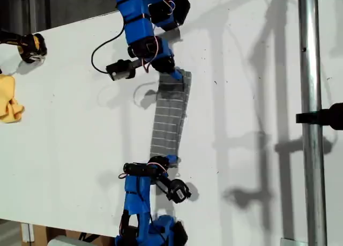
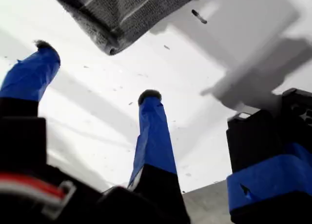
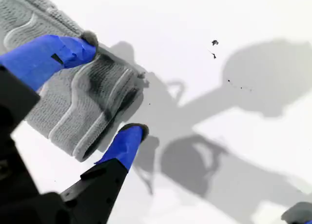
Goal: Grasp corners of a towel and fold twice.
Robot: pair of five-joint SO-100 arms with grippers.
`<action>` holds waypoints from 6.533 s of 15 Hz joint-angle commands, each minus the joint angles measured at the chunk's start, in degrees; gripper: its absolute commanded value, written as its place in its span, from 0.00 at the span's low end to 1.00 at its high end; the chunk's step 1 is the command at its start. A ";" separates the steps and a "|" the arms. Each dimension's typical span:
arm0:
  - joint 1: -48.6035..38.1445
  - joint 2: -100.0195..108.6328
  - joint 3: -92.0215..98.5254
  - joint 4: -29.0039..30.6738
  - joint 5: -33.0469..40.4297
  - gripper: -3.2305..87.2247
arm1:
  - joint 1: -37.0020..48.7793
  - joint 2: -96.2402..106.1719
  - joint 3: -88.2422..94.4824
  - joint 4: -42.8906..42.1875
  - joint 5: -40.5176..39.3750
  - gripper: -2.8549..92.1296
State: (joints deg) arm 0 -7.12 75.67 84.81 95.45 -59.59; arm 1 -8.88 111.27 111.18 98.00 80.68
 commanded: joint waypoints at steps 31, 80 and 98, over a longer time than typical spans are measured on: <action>7.03 123.49 89.82 -19.78 -21.45 0.21 | 10.72 -22.06 7.73 -39.55 9.14 0.36; 6.94 123.49 88.86 -20.21 -20.30 0.20 | 19.86 -10.46 -26.10 -42.80 -9.76 0.21; 4.57 123.49 93.78 -20.92 2.55 0.19 | 12.13 77.08 54.84 -16.26 4.39 0.10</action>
State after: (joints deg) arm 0 -2.55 198.81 178.42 74.53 -70.22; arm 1 3.87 188.26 166.55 81.39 88.68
